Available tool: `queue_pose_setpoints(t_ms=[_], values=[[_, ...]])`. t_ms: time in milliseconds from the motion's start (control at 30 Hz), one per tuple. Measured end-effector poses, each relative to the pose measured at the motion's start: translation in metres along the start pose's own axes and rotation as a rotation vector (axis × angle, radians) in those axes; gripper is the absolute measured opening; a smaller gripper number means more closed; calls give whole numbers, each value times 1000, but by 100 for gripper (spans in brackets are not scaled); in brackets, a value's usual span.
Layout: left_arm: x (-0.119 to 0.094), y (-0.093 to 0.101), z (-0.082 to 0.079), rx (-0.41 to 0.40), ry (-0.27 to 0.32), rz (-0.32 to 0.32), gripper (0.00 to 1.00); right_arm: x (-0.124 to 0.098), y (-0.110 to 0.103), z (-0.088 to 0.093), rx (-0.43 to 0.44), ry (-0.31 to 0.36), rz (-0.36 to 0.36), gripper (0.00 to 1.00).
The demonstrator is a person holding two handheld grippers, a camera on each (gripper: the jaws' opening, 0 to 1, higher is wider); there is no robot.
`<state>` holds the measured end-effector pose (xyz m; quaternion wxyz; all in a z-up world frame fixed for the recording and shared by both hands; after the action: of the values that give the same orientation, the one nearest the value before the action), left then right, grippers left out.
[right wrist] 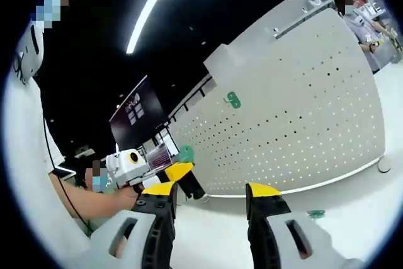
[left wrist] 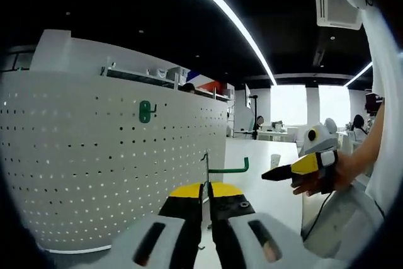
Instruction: Insert the hook assembly into the mounting plate slot until the hook locks in place.
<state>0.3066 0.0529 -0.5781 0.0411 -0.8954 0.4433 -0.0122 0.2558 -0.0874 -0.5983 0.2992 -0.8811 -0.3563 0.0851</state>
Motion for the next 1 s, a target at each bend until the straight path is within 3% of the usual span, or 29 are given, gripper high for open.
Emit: queue_pose_setpoints(t_ms=[300,1000], values=[[4,5,4,7,-5,7,3,9,-10,0,-28,-4,-26,31],[12,28,11,25,-25,24,3,33,-25,2,-48,-2,-56,23]])
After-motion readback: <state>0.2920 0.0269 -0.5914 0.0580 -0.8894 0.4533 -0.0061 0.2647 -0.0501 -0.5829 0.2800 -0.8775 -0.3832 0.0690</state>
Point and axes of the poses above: the point that each gripper's makers call its tool centre point, and the gripper's own axes: x roughly forward along the fingers, y roughly to its right, z roughly out of its underside, the point moved 3 cm from there along -x, roughly backward along the fingers, and after that the axes turned 8 degrees about x, right-handed, at the moved point
